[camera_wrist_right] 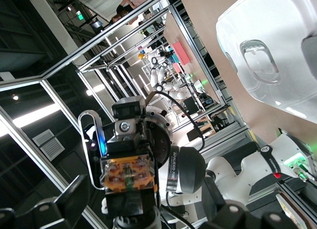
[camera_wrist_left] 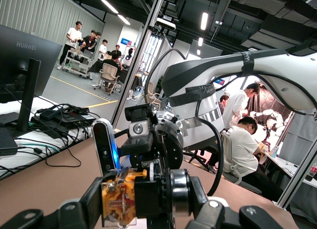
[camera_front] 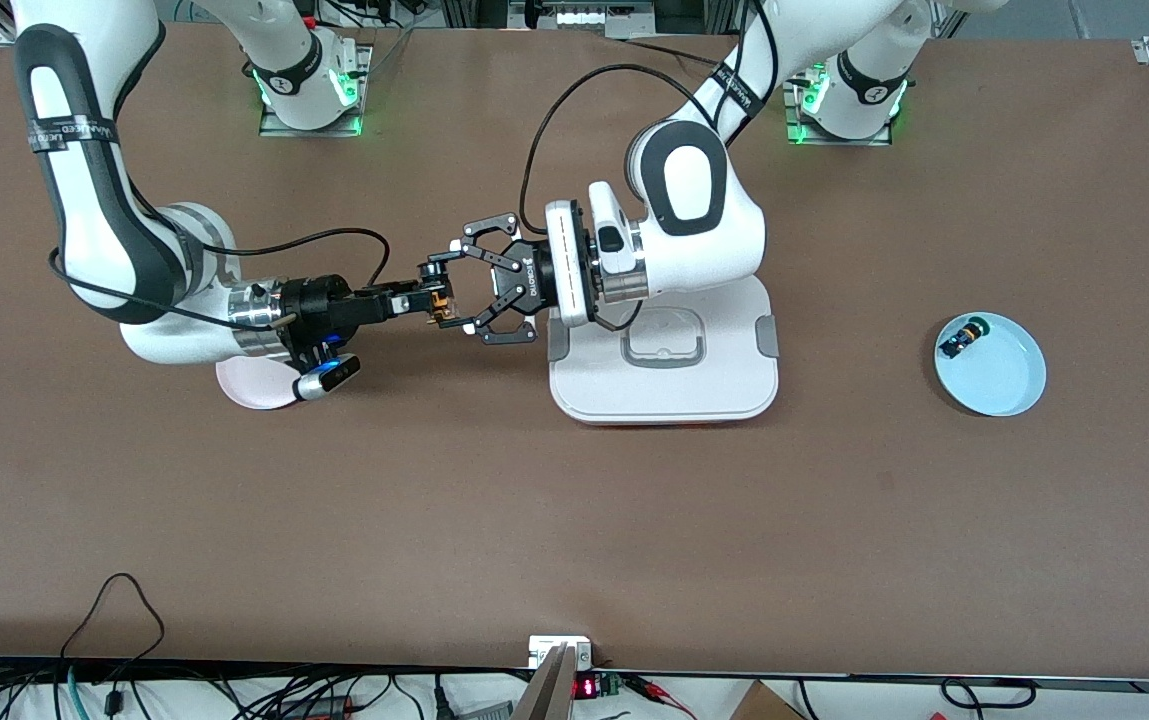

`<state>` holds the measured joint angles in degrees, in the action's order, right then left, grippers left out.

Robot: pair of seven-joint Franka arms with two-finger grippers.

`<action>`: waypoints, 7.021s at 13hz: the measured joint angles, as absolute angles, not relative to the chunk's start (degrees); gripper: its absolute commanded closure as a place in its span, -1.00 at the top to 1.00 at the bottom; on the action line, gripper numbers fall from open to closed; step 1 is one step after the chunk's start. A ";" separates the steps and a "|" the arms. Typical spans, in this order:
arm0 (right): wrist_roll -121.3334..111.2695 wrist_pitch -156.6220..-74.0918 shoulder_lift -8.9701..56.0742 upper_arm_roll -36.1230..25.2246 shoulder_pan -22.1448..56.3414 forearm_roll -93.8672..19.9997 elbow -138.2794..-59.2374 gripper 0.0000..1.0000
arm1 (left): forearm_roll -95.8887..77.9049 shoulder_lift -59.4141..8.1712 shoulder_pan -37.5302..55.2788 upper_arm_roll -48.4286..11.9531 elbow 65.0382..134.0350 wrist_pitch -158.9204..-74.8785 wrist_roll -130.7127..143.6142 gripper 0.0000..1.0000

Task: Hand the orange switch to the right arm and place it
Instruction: 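Close the right gripper on the switch held by the left gripper, then open the left gripper and withdraw it while the right gripper holds the switch, then carry the switch over the white plate while the left gripper returns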

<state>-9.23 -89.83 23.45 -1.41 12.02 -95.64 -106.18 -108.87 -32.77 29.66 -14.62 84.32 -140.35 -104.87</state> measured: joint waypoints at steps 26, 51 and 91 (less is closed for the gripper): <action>-11.06 -88.37 23.48 -1.58 11.73 -97.41 -105.74 -0.27 | -110.22 -32.72 29.62 -14.51 84.32 -140.42 -104.90 -0.90; -14.05 -87.46 23.49 -1.66 11.72 -98.44 -105.59 -0.28 | -87.65 -32.67 2.24 -12.86 84.48 -111.06 -112.26 1.00; -49.60 -90.48 21.89 -2.33 3.51 -17.48 -103.11 -0.35 | 3.96 -2.33 -17.30 -24.04 70.23 -64.66 -17.00 1.00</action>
